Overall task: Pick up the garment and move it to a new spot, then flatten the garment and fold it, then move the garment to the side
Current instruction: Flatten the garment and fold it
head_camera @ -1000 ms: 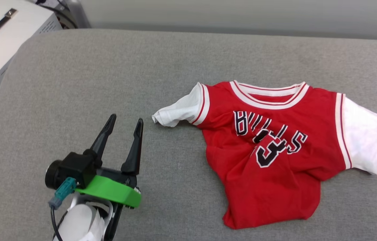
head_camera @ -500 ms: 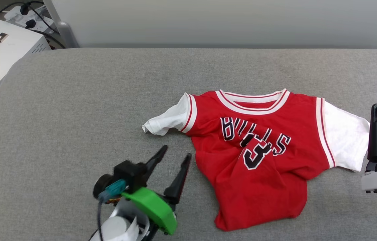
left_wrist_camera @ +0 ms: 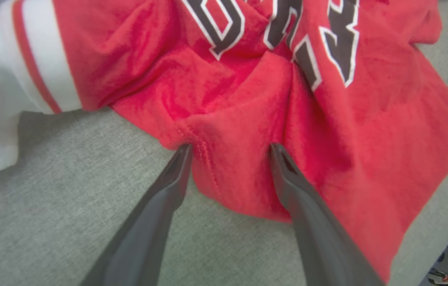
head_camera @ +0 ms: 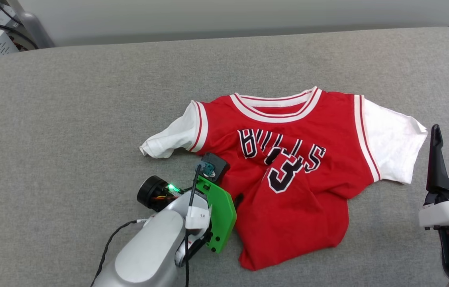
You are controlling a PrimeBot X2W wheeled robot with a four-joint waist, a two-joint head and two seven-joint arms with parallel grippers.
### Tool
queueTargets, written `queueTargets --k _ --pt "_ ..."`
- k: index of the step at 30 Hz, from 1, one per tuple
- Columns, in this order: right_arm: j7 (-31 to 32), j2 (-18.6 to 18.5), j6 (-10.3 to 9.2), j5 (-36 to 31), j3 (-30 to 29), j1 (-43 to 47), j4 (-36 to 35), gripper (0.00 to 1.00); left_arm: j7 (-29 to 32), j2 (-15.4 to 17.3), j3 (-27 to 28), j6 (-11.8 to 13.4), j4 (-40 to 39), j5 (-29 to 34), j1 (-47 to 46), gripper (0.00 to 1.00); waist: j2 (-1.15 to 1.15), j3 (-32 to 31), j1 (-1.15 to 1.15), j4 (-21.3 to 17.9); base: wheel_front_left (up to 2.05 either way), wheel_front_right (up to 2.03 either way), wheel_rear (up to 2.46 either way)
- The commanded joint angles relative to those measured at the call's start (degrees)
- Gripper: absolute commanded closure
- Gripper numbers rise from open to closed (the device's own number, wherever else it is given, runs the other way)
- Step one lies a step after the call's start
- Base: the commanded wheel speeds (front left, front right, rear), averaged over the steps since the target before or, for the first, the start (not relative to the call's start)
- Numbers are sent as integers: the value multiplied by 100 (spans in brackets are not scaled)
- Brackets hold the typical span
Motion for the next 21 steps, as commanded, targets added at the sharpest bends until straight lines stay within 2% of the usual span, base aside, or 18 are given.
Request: queueTargets --k 1,6,7,8,15,21 --pt "-24 6 -3 -66 32 -79 28 0 4 -36 -35 31 136 73 -168 0 68 88 0 -88 0 0 0" --pt "-49 42 -3 -89 124 -126 87 0 207 -137 -258 -20 747 145 -373 0 68 178 0 -152 0 0 0" --pt "-53 46 -3 -90 134 -135 95 0 262 -147 -288 -37 841 117 -376 36 68 186 0 -160 0 0 0" --pt "-58 50 -3 -93 144 -144 106 0 327 -165 -326 -54 916 81 -371 100 68 190 0 -166 0 0 0" --pt "-53 45 -3 -74 57 -62 213 0 514 -242 -586 -175 868 -479 -115 100 68 65 0 10 0 0 0" --pt "-13 36 -3 -63 103 -34 322 0 716 -319 -1213 -195 208 -1023 106 100 68 -176 0 207 0 0 0"
